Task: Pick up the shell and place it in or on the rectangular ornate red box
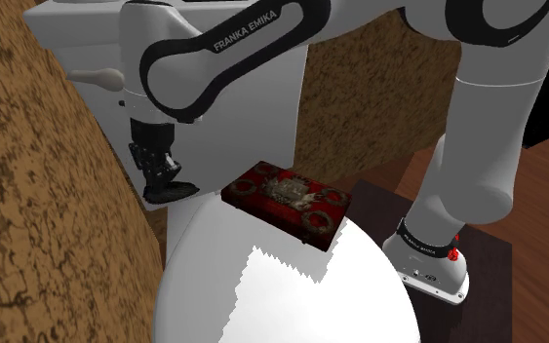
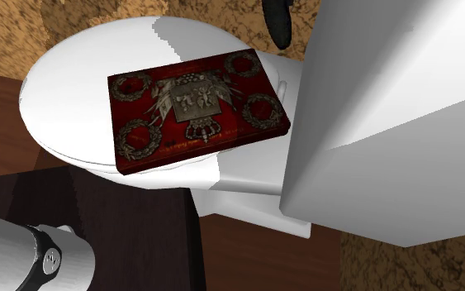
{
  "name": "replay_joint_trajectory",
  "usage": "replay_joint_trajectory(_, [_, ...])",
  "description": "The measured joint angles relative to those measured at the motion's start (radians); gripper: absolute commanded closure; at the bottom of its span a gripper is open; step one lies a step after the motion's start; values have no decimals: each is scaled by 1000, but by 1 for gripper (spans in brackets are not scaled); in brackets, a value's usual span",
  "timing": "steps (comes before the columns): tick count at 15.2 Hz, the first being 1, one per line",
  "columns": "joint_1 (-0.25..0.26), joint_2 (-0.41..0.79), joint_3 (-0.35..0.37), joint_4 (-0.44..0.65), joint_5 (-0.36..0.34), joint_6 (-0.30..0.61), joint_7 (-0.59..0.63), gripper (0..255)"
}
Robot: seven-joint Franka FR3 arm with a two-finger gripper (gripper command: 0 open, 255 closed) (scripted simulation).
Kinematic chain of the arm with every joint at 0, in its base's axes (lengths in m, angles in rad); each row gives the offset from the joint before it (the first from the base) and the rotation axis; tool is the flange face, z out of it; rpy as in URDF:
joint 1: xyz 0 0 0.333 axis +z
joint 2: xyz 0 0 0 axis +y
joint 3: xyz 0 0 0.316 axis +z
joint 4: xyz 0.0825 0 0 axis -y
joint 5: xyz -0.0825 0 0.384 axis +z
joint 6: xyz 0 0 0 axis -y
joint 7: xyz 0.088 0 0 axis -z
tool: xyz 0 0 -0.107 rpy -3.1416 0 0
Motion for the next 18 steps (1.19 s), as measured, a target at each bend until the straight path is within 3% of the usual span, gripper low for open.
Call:
replay_joint_trajectory(8, [-3, -15, -2, 96, -2, -180, 12, 255])
replay_joint_trajectory(12, [-37, -157, -4, -61, 70, -38, -44, 255])
replay_joint_trajectory(18, [-49, -413, -30, -332, 200, -3, -143, 255])
